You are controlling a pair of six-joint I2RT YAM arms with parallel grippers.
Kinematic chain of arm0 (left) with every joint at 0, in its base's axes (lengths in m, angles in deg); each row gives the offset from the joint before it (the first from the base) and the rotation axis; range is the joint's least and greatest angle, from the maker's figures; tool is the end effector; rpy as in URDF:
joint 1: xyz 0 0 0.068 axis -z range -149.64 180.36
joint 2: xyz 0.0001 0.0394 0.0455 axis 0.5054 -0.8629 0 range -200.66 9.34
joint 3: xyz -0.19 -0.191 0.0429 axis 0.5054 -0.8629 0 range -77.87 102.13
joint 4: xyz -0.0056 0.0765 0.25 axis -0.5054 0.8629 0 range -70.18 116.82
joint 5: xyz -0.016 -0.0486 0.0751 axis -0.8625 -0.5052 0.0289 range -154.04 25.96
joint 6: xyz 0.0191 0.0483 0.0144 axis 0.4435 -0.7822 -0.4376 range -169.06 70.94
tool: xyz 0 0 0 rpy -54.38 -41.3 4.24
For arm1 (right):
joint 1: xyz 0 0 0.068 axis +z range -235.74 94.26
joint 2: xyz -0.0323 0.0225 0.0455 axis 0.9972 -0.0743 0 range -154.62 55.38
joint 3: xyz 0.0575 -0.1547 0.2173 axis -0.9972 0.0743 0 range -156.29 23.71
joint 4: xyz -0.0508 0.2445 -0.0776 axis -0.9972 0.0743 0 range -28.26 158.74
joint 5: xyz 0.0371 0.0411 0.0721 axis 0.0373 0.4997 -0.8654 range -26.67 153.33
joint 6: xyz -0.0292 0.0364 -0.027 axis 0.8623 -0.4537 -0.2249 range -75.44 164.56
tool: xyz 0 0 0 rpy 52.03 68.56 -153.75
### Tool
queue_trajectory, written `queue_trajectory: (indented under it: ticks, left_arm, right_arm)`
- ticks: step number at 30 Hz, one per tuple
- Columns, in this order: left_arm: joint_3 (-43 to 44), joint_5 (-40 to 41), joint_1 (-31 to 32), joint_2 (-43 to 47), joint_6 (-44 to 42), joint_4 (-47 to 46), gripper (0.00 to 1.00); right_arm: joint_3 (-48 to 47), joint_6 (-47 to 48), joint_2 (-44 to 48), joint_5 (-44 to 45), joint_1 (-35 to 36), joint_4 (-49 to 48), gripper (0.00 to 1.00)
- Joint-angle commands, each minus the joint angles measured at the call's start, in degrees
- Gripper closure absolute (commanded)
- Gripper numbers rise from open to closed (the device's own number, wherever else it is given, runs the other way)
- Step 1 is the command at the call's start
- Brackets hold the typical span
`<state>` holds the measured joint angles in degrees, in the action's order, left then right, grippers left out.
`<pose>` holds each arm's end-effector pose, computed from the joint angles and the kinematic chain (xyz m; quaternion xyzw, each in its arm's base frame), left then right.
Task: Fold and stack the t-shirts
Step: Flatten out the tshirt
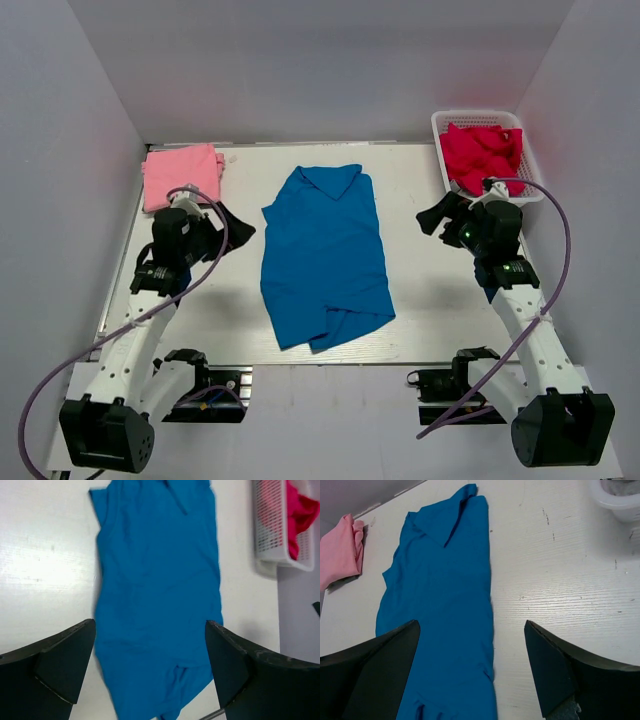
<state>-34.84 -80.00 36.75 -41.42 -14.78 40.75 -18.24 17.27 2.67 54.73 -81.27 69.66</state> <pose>0.1966 -0.0317 0.2927 -0.1366 0.8438 -0.2875 0.4321 0.2144 0.0220 0.3018 0.1174 0.8028 0.2177 0.5425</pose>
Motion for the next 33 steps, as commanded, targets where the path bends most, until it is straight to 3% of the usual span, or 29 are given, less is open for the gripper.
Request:
queue_trajectory:
  ticks: [1,9,14,19,21,25,33]
  left_arm:
    - [-1.8,0.0,0.6,-2.8,1.8,3.5,0.0]
    - [-11.9,-8.7,4.8,-10.9,2.3,1.0,0.0]
    - [-13.7,-5.6,10.8,-11.6,3.0,4.8,0.0]
    - [-18.7,-5.0,16.4,-13.0,6.0,4.4,0.0]
    - [-19.9,-4.4,18.8,-13.8,7.2,4.4,0.0]
    - [-20.4,0.6,21.4,-15.1,8.3,7.6,0.09]
    - [-22.6,1.2,27.2,-17.8,10.6,5.9,0.22]
  right_arm:
    - [-1.9,-1.5,1.6,-2.5,-0.3,1.7,0.1]
    - [-1.8,3.8,-4.0,-3.7,0.4,9.5,0.1]
    - [-5.1,6.3,-10.5,0.8,4.0,20.3,0.1]
    - [-2.0,5.9,-11.4,1.6,8.4,22.7,0.1]
    - [-1.0,5.6,-11.6,0.8,11.3,23.8,0.16]
    - [2.2,5.1,-13.1,-0.4,16.0,24.6,0.2]
    - [8.6,3.2,-15.9,-3.7,22.9,22.8,0.3]
